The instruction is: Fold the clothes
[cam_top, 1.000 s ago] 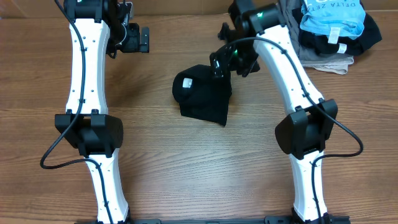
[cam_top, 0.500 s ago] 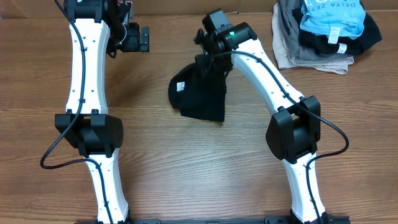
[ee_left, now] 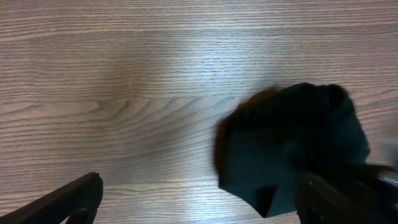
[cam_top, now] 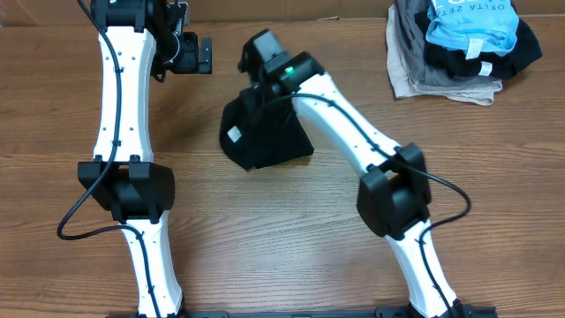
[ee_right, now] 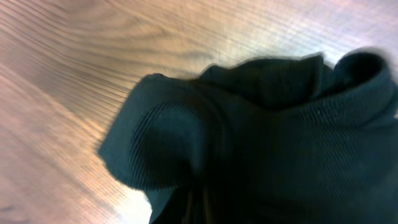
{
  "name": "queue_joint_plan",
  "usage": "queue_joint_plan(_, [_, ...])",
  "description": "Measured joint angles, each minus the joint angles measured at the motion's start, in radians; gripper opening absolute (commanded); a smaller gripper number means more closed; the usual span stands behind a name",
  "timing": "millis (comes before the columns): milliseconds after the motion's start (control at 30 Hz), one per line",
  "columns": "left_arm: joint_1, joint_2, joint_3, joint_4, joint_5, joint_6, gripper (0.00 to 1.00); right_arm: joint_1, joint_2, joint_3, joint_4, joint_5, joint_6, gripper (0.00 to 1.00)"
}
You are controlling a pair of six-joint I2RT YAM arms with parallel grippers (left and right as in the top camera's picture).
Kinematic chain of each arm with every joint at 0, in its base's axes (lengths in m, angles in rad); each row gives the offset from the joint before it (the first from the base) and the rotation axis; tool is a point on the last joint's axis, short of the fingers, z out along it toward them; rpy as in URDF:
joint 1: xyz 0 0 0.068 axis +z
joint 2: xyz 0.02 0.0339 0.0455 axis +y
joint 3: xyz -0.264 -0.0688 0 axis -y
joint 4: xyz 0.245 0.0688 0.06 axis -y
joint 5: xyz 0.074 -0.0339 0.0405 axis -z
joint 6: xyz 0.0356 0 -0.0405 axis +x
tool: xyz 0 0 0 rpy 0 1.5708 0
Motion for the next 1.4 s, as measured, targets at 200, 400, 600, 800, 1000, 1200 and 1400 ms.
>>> queue_joint_plan(200, [0.0, 0.0, 0.0, 0.0, 0.0, 0.0, 1.0, -0.003, 0.07, 0.019, -0.011, -0.044, 0.024, 1.0])
queue_joint_plan(400, [0.0, 0.0, 0.0, 0.008, 0.0, 0.0, 1.0, -0.035, 0.069, 0.059, -0.121, -0.044, 0.026, 1.0])
queue_joint_plan(600, [0.0, 0.0, 0.0, 0.021, 0.0, 0.0, 1.0, -0.132, 0.058, 0.124, -0.307, -0.032, 0.015, 1.0])
queue_joint_plan(800, [0.0, 0.0, 0.0, 0.032, 0.0, 0.0, 1.0, -0.18, 0.032, 0.127, -0.425, 0.018, -0.033, 1.0])
queue_joint_plan(1000, [0.0, 0.0, 0.0, 0.045, 0.0, 0.0, 1.0, -0.177, 0.027, 0.028, -0.359, 0.056, -0.05, 1.0])
queue_joint_plan(1200, [0.0, 0.0, 0.0, 0.045, 0.0, 0.0, 1.0, -0.196, -0.008, -0.108, -0.237, 0.078, -0.023, 1.0])
queue_joint_plan(1400, [0.0, 0.0, -0.013, 0.061, 0.0, 0.0, 1.0, -0.245, -0.032, -0.18, -0.177, 0.077, -0.002, 1.0])
